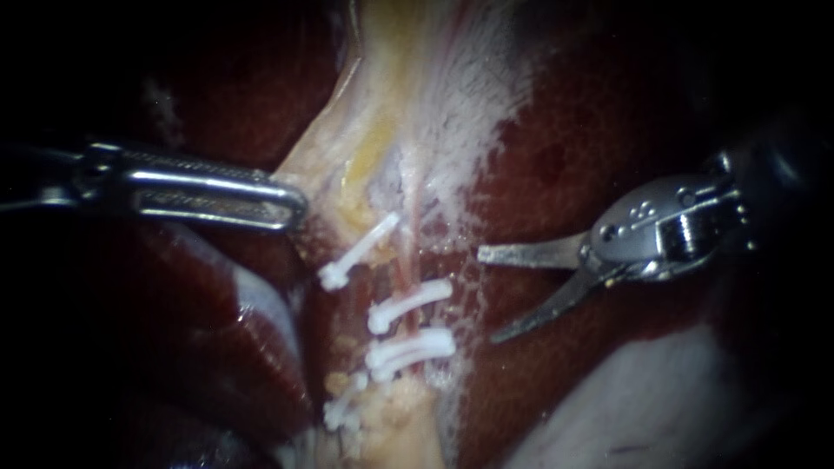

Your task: Go to the cutting position right tube

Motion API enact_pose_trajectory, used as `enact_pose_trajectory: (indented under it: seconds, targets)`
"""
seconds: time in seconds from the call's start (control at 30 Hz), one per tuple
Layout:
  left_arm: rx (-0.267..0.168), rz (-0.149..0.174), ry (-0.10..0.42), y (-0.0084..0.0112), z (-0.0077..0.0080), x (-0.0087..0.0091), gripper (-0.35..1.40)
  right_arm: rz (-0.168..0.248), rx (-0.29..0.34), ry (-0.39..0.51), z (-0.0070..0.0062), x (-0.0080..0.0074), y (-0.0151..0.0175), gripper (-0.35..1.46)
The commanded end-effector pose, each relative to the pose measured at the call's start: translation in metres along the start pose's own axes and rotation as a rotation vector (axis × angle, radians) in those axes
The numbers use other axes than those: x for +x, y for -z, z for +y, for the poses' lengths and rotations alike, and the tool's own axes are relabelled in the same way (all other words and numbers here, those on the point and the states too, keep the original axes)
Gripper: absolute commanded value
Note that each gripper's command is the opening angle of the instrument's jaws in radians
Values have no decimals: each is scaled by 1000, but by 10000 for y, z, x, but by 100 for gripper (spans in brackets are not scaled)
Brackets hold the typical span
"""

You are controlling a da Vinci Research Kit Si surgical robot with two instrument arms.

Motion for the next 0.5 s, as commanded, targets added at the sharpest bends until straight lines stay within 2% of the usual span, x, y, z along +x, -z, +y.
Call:
enact_pose_trajectory:
  seconds: [0.03, 0.3, 0.5]
  targets:
    - [-4, -4, 0, 3, -4, -3, -35, -4, 13, -5, -1, -2, -5, 123]
    - [2, -23, -15, 18, -28, -22, -35, -16, 83, -54, -4, -13, -33, 106]
    - [0, -26, -15, 20, -30, -23, -35, -20, 122, -94, -1, -15, -43, 78]
